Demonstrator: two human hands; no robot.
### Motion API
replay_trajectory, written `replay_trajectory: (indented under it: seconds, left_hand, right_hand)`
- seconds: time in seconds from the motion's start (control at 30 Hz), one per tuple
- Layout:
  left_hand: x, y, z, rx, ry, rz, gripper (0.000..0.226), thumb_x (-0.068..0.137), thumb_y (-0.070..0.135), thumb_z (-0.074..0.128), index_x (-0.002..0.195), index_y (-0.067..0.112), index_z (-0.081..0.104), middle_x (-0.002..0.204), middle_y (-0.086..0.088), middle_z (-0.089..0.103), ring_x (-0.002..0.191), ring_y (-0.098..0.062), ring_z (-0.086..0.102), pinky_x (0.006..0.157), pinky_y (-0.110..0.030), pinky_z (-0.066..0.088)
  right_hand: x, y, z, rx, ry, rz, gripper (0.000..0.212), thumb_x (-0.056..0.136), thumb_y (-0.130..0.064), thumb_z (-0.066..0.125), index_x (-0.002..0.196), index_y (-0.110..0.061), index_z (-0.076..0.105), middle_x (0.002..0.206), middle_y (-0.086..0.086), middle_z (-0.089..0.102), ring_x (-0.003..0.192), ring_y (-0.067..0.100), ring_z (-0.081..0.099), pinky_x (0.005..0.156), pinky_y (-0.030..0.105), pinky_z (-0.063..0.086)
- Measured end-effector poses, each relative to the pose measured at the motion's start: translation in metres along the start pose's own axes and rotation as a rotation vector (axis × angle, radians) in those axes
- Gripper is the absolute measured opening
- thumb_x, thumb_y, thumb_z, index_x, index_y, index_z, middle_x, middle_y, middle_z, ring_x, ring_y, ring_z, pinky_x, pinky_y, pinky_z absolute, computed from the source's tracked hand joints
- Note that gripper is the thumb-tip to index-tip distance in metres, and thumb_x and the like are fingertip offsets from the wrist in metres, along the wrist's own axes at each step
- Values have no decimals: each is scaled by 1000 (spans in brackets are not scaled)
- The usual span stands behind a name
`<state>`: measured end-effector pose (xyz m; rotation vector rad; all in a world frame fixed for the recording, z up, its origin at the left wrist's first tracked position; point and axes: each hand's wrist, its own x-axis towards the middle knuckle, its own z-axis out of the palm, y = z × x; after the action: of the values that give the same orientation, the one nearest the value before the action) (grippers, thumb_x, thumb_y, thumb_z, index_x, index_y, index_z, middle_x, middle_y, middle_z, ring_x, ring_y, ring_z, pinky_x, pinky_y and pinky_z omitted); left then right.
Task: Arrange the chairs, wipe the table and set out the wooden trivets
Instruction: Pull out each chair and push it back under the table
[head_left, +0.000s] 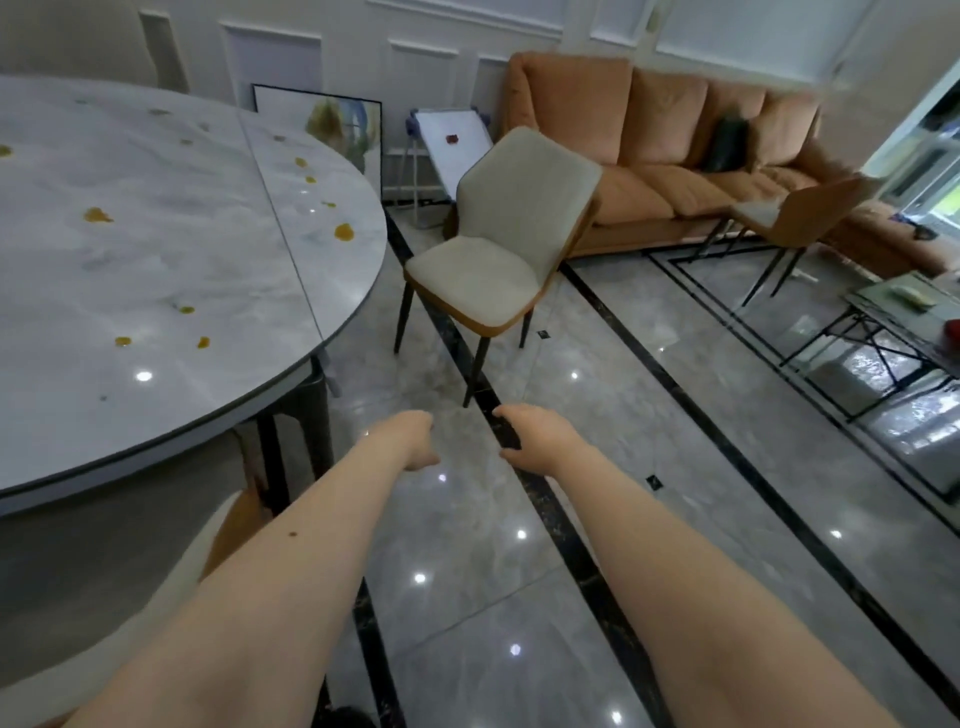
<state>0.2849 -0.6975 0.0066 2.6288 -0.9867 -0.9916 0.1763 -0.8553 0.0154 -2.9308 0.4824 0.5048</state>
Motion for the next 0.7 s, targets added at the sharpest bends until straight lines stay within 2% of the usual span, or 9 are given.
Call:
replay_trajectory:
  seconds: [0.13,0.3,0.57,0.7]
  left_hand:
    - [61,37,-23,40,-3,20,55,91,32,57,140,12,40,143,-8,41,127,-26,44,101,-34,40]
    - [152,69,-66,68,9,45,60,92,32,55,144,13,32,147,-8,36,132,-27,40,106,-38,38]
    - [303,153,-154,57,18,142,43,89,28,58,128,12,51,130,-7,53,117,-27,52,98,-37,45]
    - [369,207,-170,64,-13,203,48,89,28,58,133,13,48,134,-8,51,121,-27,50,103,-37,42]
  right_hand:
    - [42,55,-10,-25,-27,19,59,90,-32,59,142,-20,34,137,6,48,120,26,50,98,39,45]
    - [117,110,-39,16,10,32,59,91,-27,58,143,-18,33,139,6,47,123,26,48,100,36,42]
    - [230,215,-103,106,44,163,60,92,-28,57,145,-19,31,145,5,42,129,24,44,106,36,38]
    - [263,278,-122,120,58,226,61,92,-29,56,146,-19,29,143,6,44,127,24,45,103,37,40]
